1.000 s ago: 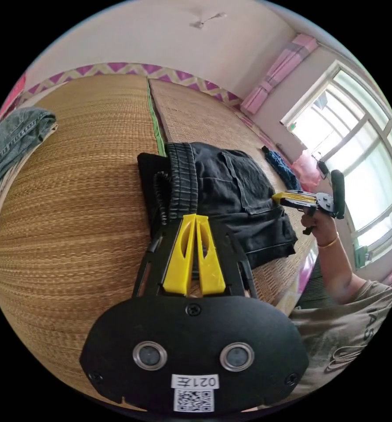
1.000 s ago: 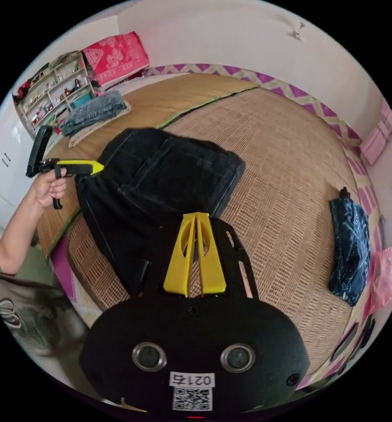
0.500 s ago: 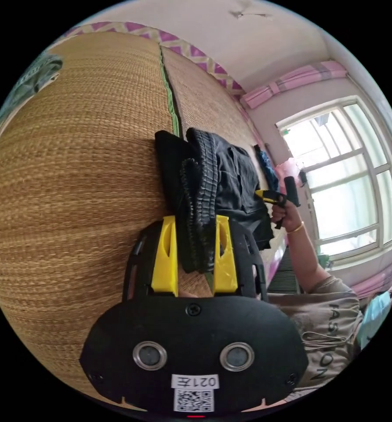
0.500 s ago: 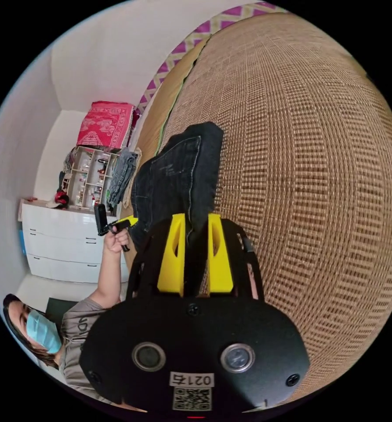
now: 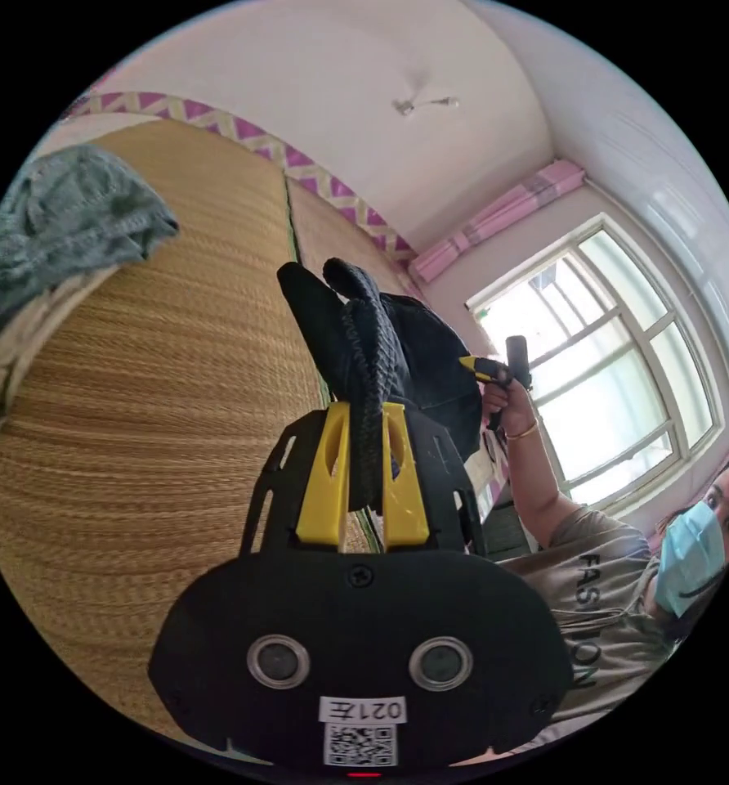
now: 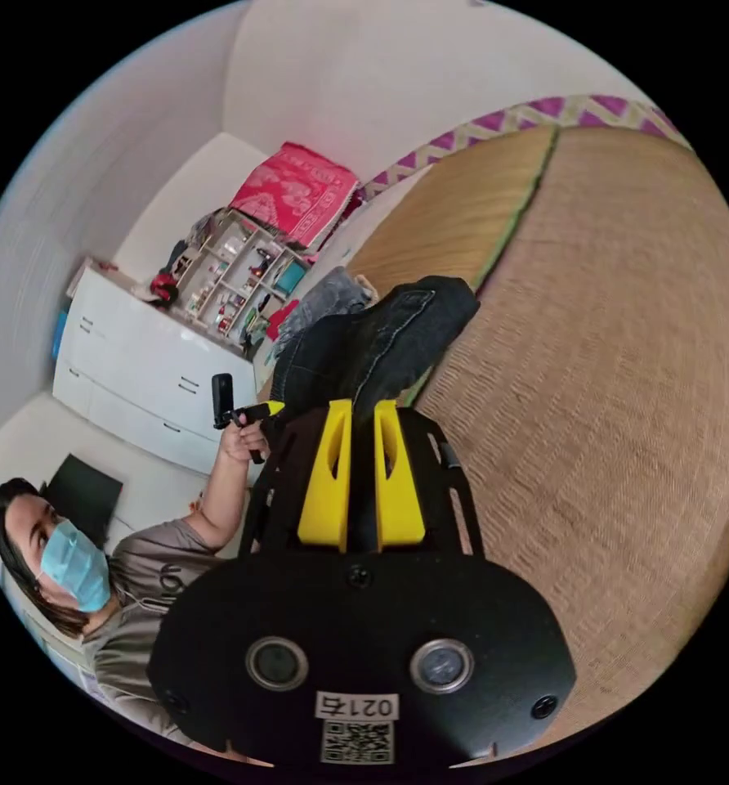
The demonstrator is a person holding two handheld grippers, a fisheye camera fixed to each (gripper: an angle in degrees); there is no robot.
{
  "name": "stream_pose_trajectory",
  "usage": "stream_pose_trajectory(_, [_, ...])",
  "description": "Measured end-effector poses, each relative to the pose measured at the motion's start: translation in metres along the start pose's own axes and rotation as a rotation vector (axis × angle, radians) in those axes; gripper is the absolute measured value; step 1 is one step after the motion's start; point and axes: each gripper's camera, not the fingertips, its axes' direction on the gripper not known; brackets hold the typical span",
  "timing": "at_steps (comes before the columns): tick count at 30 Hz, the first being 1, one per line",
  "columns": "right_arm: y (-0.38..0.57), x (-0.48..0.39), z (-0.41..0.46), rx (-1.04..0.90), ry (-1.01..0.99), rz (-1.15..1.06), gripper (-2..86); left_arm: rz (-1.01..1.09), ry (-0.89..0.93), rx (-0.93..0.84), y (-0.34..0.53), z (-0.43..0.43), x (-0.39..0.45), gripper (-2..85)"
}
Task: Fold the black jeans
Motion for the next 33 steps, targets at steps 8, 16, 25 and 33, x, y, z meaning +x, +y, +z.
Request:
stream_pose_trajectory(8, [-0.272, -0.201, 0.212, -0.144, 0.067, -0.317, 4.9, -0.070, -0.220, 0.337, 0.009, -0.267, -0.051, 5.7])
stream_pose_trajectory(16, [-0.401, -0.341, 0.415, -0.073, 0.371, -0.407, 6.3, -0.402, -0.315, 0.582, 0.054, -0.354, -0.191, 7.9])
stream_pose_trajectory(25, [-0.306, -0.324, 0.417, -0.087, 0.476, -0.508, -0.2, -0.328, -0.174, 0.687, 0.113, -0.373, -0.162, 4.3])
stream_pose_trajectory(33, [-0.084, -0.242, 0.220, -0.011, 0.358, -0.427, -0.6, 0.051, -0.286, 0.446, 0.125, -0.258, 0.056, -0.9])
